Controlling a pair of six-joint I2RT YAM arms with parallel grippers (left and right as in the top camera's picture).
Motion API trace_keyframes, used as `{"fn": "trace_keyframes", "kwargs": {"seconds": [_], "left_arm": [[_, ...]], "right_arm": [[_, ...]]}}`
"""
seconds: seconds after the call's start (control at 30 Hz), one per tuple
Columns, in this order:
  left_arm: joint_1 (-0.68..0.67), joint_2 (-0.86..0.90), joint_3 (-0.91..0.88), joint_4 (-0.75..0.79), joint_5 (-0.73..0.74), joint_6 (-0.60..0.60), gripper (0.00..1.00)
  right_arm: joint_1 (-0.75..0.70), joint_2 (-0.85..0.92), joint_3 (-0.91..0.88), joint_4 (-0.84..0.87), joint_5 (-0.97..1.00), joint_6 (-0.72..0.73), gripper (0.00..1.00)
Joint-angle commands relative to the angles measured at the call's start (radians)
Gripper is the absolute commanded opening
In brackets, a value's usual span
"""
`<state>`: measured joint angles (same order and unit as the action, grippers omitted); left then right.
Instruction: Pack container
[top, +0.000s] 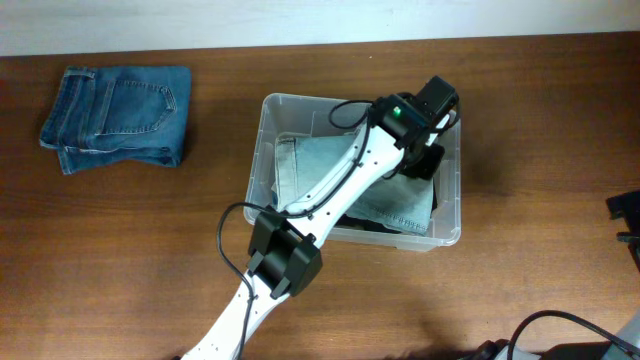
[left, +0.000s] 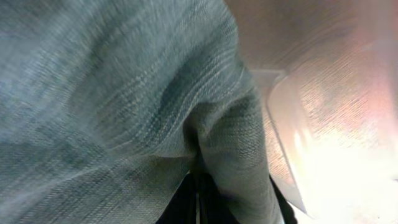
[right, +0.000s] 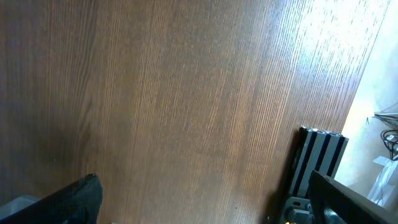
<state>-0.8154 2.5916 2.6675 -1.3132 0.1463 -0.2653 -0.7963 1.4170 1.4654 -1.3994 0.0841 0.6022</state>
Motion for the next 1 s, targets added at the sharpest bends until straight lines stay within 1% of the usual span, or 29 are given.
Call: {"fn": "trace_keyframes", "kwargs": {"seconds": [0.0,0.13,0.37,0.57,0.73,0.8,0.9,0.97], "left_arm": [[-0.016,0.04,0.0,-0.025,0.024,0.004,0.05],[-0.016,0.043,0.0,-0.05,0.065,0.004,0.05],[-0.026,0.043,0.014,-0.051,0.063,0.006,0.05],[0.022,0.016,0.159,-0.096,0.055,0.01,0.05],[0.046,-0.002,0.241,-0.06,0.055,0.012,0.05],[0.046,-0.002,0.24,-0.042,0.051,0.011,0.04],[0.043,-0.001,0.216,-0.006,-0.015,0.011,0.05],[0.043,0.0,0.202,0.024,-0.028,0.011,0.05]], "right_arm": [[-0.003,0.0,-0.004,0.0,0.005,0.009,0.98],[-0.003,0.0,-0.004,0.0,0.005,0.009,0.98],[-0.003,0.0,-0.004,0.0,0.005,0.009,0.98],[-0.003,0.0,-0.004,0.0,0.005,0.009,0.98],[-0.003,0.0,-0.004,0.0,0.005,0.009,0.98],[-0.003,0.0,-0.004,0.0,0.005,0.009,0.98],[-0.003,0.0,-0.004,0.0,0.005,0.009,0.98],[-0.003,0.0,-0.004,0.0,0.005,0.009,0.98]]}}
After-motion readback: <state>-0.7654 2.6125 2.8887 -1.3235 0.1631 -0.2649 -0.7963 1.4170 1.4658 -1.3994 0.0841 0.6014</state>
